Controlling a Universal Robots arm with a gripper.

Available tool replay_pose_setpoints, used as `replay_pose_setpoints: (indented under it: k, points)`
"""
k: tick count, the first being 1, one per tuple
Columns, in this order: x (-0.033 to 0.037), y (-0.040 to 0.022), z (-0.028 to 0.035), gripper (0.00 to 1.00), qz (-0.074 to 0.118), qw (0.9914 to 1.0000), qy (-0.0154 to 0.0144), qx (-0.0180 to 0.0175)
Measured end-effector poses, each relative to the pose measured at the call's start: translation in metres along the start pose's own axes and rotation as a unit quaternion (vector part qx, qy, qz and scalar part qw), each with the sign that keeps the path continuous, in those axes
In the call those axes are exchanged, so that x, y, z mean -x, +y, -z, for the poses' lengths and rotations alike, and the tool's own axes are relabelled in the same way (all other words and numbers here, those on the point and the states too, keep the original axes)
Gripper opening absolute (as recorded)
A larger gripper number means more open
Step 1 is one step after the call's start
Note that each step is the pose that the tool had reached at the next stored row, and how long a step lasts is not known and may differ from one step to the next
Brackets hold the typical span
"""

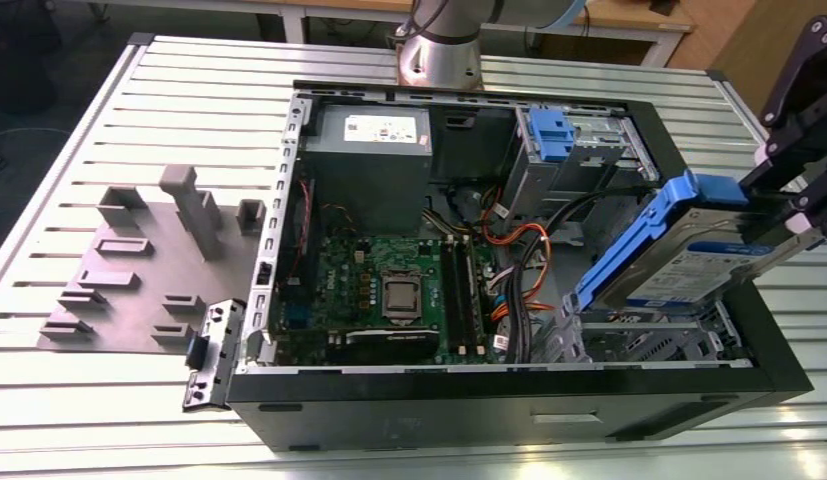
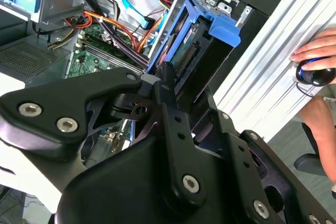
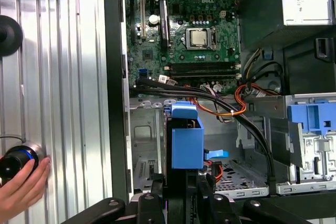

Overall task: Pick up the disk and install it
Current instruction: 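Insert the disk into the insertion slot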

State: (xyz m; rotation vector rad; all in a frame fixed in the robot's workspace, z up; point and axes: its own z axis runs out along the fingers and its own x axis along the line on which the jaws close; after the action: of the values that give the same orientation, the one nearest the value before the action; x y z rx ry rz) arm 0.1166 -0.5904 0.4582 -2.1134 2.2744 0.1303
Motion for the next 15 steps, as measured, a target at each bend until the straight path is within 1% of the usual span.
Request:
replay_pose_setpoints:
  k: [2, 7, 11, 15]
  points:
    - [-0.0002, -0.0001, -0.0019, 0.35, 0.0, 1.0, -0.0001, 0.0]
    - [-0.0025, -0.0003, -0.0039, 0.35, 0.0, 1.0, -0.0001, 0.0]
    - [-0.0029, -0.0004, -0.0062, 0.35, 0.0, 1.0, -0.0003, 0.0]
    - [-0.003, -0.0004, -0.0065, 0.35, 0.0, 1.0, -0.0003, 0.0]
